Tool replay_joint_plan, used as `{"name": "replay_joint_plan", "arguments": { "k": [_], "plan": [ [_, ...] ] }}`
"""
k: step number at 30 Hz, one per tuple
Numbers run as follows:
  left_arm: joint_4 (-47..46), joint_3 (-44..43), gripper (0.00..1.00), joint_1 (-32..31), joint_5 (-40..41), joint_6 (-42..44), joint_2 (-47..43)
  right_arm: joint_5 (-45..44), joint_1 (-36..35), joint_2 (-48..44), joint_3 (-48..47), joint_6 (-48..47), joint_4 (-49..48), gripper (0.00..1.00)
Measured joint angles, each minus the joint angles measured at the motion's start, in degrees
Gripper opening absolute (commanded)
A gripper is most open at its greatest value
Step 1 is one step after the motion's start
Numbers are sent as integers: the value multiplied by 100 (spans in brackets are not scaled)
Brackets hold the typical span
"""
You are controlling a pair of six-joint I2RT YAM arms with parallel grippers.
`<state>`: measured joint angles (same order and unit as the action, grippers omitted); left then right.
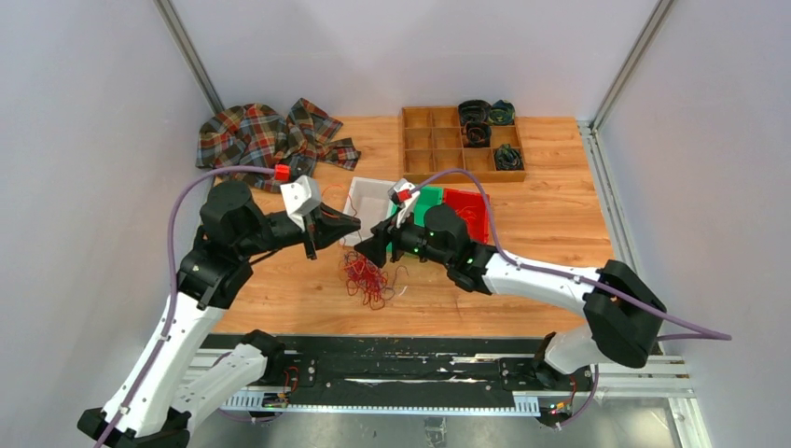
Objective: Untangle the cables
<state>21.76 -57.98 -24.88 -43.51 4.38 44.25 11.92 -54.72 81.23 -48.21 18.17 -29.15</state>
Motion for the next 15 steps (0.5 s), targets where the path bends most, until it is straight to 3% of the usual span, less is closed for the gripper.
{"name": "replay_joint_plan", "arguments": {
  "k": [9,15],
  "plan": [
    [444,-1268,1,0,-431,199,369,-227,-42,789,-85,96,-664,51],
    [542,-1735,1,0,-629,11,487,-352,-184,1150,31,254,-1064,49]
  ]
}}
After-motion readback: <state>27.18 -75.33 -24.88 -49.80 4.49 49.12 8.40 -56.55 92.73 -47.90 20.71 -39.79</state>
